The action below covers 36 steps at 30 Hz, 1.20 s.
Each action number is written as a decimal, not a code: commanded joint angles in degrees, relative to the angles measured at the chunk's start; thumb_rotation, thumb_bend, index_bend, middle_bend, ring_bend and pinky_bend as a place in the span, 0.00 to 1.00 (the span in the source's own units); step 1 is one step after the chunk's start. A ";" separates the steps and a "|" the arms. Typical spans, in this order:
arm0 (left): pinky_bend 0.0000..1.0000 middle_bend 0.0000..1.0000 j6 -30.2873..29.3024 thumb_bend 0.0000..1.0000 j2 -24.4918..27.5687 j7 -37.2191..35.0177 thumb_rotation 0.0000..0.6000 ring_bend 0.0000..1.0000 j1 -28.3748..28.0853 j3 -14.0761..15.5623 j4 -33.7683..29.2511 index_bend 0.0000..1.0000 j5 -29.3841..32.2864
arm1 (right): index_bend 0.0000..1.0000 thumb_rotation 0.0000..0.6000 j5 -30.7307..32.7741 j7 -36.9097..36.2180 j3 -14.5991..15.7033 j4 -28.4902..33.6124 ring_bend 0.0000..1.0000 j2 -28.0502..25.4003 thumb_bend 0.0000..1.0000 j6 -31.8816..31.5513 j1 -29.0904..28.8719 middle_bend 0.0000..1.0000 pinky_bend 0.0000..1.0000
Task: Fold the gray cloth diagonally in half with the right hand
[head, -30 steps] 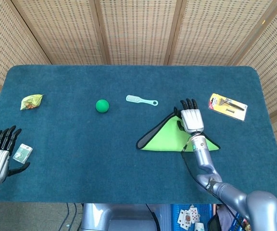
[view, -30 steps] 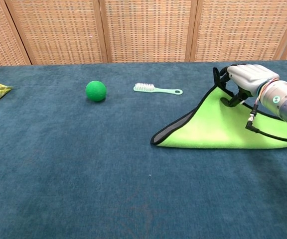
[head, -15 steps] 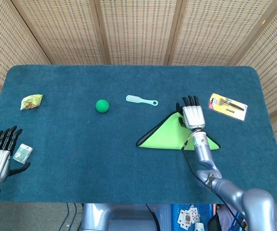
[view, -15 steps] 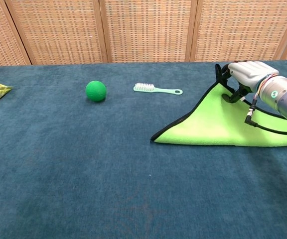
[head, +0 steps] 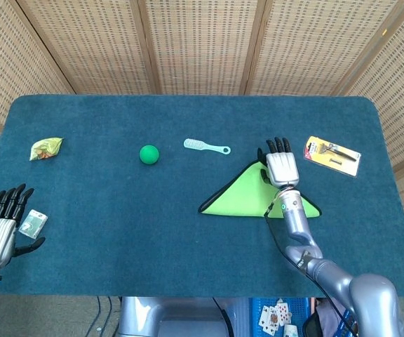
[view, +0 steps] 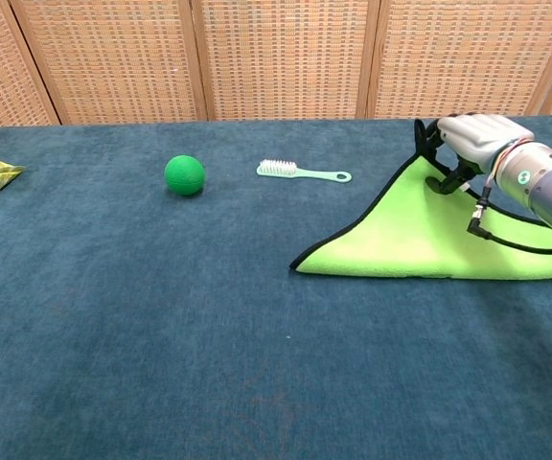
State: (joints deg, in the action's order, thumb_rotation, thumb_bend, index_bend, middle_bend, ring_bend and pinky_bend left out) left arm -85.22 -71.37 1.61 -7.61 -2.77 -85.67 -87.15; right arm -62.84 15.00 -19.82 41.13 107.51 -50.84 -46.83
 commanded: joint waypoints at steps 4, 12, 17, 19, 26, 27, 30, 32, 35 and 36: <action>0.00 0.00 -0.09 0.11 0.01 -0.05 1.00 0.00 0.00 -0.10 0.01 0.00 0.09 | 0.63 1.00 0.42 0.10 0.00 -1.01 0.00 0.29 0.60 0.85 -0.39 0.15 0.00; 0.00 0.00 0.02 0.11 0.02 -0.10 1.00 0.00 -0.01 -0.02 0.06 0.00 0.10 | 0.26 1.00 0.77 0.11 0.88 -1.13 0.00 -0.03 0.46 2.50 0.24 0.00 0.00; 0.00 0.00 -0.13 0.11 0.05 0.05 1.00 0.00 0.03 0.11 -0.11 0.00 -0.13 | 0.08 1.00 1.25 1.76 0.81 1.66 0.00 -1.70 0.35 1.93 0.68 0.00 0.00; 0.00 0.00 -0.29 0.11 0.09 0.05 1.00 0.00 0.06 0.22 -0.27 0.00 -0.41 | 0.07 1.00 1.08 2.49 0.53 4.10 0.00 -3.02 0.34 0.17 1.09 0.00 0.00; 0.00 0.00 -0.66 0.11 0.36 -0.50 1.00 0.00 0.17 0.26 -0.48 0.00 -0.73 | 0.07 1.00 1.27 5.19 1.13 12.95 0.00 -7.74 0.34 -3.58 3.91 0.00 0.00; 0.00 0.00 -0.62 0.11 0.40 -0.62 1.00 0.00 0.16 0.26 -0.46 0.00 -0.70 | 0.07 1.00 1.24 5.61 1.47 14.80 0.00 -8.72 0.34 -4.27 4.66 0.00 0.00; 0.00 0.00 -0.47 0.11 0.49 -1.01 1.00 0.00 0.16 0.27 -0.35 0.00 -0.56 | 0.07 1.00 0.16 7.14 3.48 21.65 0.00 -12.60 0.33 -7.34 7.78 0.00 0.00; 0.00 0.00 -0.26 0.11 0.56 -1.20 1.00 0.00 0.14 0.30 -0.32 0.00 -0.44 | 0.07 1.00 -0.64 7.72 4.99 26.48 0.00 -15.43 0.32 -9.15 9.97 0.00 0.00; 0.00 0.00 0.15 0.11 0.66 -1.31 1.00 0.00 0.08 0.41 -0.24 0.00 -0.29 | 0.07 1.00 -2.26 7.75 7.26 32.95 0.00 -19.48 0.27 -11.92 13.17 0.00 0.00; 0.00 0.00 0.24 0.11 0.67 -1.27 1.00 0.00 0.06 0.42 -0.21 0.00 -0.23 | 0.07 1.00 -2.91 7.62 8.14 35.21 0.00 -20.99 0.25 -13.07 14.44 0.00 0.00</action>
State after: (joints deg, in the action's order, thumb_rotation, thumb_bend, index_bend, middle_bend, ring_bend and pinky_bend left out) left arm -85.02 -70.71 0.33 -7.54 -2.37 -85.90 -87.41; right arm -63.68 21.95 -14.73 69.83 91.48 -60.07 -36.60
